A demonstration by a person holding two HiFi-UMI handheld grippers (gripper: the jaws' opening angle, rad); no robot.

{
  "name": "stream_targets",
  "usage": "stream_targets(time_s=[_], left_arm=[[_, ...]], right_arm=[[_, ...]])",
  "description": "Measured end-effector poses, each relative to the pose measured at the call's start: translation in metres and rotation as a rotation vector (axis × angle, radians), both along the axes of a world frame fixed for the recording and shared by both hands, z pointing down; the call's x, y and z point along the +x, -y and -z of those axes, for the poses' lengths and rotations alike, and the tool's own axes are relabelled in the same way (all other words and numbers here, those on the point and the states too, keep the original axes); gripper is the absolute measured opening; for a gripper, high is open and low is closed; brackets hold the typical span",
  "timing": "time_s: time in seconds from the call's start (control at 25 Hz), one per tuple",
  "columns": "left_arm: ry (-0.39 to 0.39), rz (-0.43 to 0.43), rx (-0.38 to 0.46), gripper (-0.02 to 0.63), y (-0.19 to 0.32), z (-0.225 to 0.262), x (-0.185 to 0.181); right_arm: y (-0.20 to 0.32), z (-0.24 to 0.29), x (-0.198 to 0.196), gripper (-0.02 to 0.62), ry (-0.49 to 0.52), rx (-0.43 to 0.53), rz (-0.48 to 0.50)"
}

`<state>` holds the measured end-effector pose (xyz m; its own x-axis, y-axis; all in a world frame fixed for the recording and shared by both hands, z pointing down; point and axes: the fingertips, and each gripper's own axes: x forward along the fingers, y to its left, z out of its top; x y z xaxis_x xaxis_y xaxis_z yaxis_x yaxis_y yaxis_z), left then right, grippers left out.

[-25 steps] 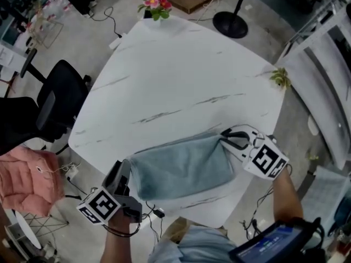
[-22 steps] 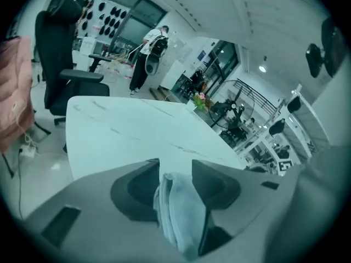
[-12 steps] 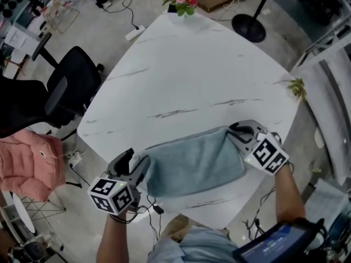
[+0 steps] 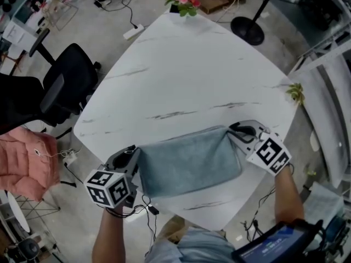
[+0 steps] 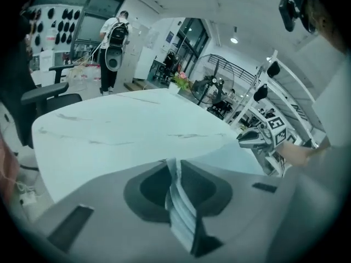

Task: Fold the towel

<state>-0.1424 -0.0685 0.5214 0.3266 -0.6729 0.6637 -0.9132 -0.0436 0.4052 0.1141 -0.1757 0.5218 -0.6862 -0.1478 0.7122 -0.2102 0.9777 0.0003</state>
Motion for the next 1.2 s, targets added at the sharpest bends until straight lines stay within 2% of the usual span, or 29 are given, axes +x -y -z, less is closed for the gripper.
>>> stream_targets(time_s=[0.16, 0.32, 0.44, 0.48, 0.56, 0.6, 0.64, 0.68, 0.72, 0.84, 1.0, 1.2], left_arm=[[-0.007, 0.046, -0.050, 0.063, -0.007, -0.017, -0.011], [0.054, 0.050, -0.074, 0.063, -0.001, -0.023, -0.014], [0.098, 0.065, -0.080, 0.063, 0.001, -0.026, -0.014], [0.098, 0.070, -0.080, 0.063, 0.002, -0.027, -0.014], [0.047, 0.081, -0.079, 0.074, 0.002, -0.025, -0.013], [0.007, 0.087, -0.071, 0.123, 0.002, -0.021, -0.013], [-0.027, 0.090, -0.055, 0.205, 0.002, -0.015, -0.014], [-0.046, 0.089, -0.034, 0.238, 0.002, -0.008, -0.017], [-0.048, 0.086, -0.015, 0.247, 0.000, -0.001, -0.021], [-0.025, 0.100, 0.022, 0.259, -0.011, 0.011, -0.042], [-0.026, 0.126, 0.048, 0.258, -0.038, 0.027, -0.062], [-0.073, 0.079, 0.055, 0.253, -0.072, 0.038, -0.051]], right_arm=[[0.011, -0.014, -0.009, 0.051, -0.017, -0.012, -0.028], [0.018, -0.024, -0.016, 0.046, -0.052, -0.010, -0.041], [0.019, -0.028, -0.019, 0.037, -0.097, 0.032, -0.042], [0.018, -0.029, -0.020, 0.037, -0.116, 0.052, -0.038], [0.018, -0.028, -0.019, 0.050, -0.136, 0.067, -0.031], [0.018, -0.024, -0.019, 0.075, -0.121, 0.044, -0.040], [0.018, -0.018, -0.019, 0.116, -0.085, 0.004, -0.057], [0.018, -0.010, -0.018, 0.166, -0.035, -0.041, -0.080], [0.019, 0.000, -0.016, 0.207, 0.019, -0.080, -0.106], [0.026, 0.022, -0.004, 0.215, 0.135, -0.127, -0.203], [0.007, 0.038, 0.012, 0.207, 0.168, -0.140, -0.322], [-0.038, 0.031, 0.029, 0.211, 0.185, -0.196, -0.493]])
